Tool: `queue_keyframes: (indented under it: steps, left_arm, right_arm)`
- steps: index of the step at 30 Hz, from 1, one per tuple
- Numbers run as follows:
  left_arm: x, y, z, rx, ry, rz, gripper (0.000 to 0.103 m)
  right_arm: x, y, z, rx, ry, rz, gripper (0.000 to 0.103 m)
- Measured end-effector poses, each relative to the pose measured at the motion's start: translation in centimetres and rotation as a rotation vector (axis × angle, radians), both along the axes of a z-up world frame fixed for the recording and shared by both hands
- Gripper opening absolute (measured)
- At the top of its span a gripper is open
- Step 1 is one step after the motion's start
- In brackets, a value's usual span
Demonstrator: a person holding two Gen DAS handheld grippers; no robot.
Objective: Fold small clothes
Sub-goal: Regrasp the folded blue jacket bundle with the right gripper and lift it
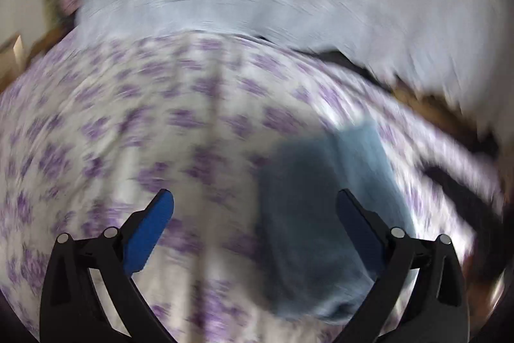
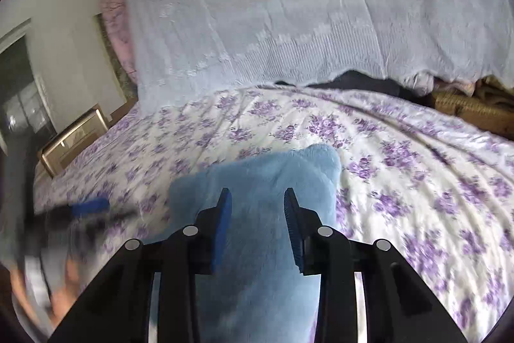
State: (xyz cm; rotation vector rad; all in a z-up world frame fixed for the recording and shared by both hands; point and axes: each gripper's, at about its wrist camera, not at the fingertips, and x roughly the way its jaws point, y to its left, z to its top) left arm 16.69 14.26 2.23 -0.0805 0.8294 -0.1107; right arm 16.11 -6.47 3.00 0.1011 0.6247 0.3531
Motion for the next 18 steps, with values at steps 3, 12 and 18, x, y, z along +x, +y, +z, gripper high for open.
queue_keyframes:
  steps: [3, 12, 18]
  left_arm:
    - [0.8, -4.4, -4.1, 0.262, 0.055, -0.001, 0.099]
    - [2.9, -0.2, -7.9, -0.061, 0.111, -0.009, 0.099]
    - [1.1, 1.8, -4.4, -0.049, 0.020, 0.079, 0.099]
  right_arm:
    - [3.3, 0.8, -1.6, -0.015, 0.064, 0.008, 0.034]
    - [6.2, 0.3, -7.2, -0.001, 0.176, 0.000, 0.034]
    - [-2.7, -0.8, -4.0, 0.008, -0.021, 0.044, 0.062]
